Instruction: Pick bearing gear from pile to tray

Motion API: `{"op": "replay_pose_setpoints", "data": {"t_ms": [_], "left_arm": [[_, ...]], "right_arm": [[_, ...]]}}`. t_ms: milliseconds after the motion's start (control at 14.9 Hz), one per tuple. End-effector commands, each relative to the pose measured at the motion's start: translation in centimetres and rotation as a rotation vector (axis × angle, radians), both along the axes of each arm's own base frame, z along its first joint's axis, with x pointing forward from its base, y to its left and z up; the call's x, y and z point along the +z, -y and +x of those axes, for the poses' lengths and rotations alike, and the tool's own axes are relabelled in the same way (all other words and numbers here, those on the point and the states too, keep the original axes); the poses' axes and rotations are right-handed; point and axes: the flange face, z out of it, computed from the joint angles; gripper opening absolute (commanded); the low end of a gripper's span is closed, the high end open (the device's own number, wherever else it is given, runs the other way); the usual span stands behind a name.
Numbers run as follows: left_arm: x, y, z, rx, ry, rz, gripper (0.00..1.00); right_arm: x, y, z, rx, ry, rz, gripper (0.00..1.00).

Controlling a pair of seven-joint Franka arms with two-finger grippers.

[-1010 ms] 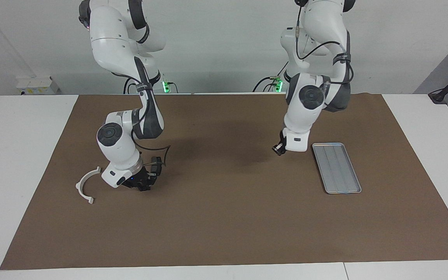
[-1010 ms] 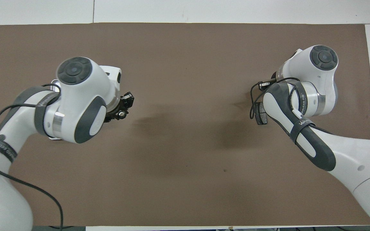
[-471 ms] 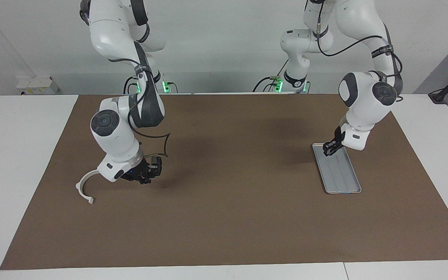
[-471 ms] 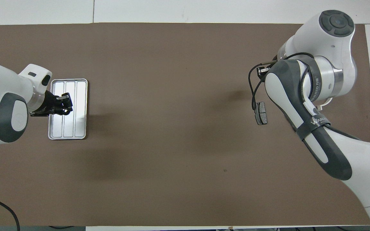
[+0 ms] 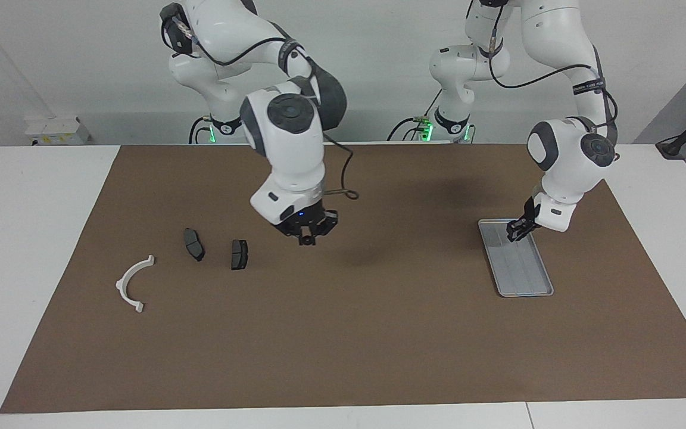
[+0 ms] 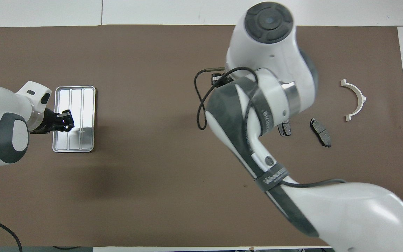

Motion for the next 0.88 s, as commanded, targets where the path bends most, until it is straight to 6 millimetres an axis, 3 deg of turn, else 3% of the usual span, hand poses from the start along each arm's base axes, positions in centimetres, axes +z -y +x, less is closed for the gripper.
{"op": "replay_pose_setpoints", "data": {"t_ms": [0,135,337,538,808], "left_arm": [[-1.2,-0.2,-0.9,-0.013,0.024,0.007,0.0],[-1.5,-0.1,-1.0,-0.015,0.023,0.007,0.0],[-2.3,0.0,-1.5,-0.021,0.006,0.007,0.0],[-3.6,0.0,-2.0,-0.019,0.021,0.009,0.0],[-3.6,0.1,-2.1,-0.019,0.023,0.009,0.0]], "right_arm": [[-2.2,-4.8,-1.2,-0.035,0.01,-0.01,0.0],[-3.9,-7.4,-1.9,-0.041,0.035,-0.006,0.0],[-8.3,-9.0,-2.9,-0.051,0.058,0.005,0.0],[-11.6,-9.3,-3.8,-0.051,0.062,0.013,0.0],[-14.0,-9.1,-4.3,-0.046,0.069,0.022,0.0]]}}
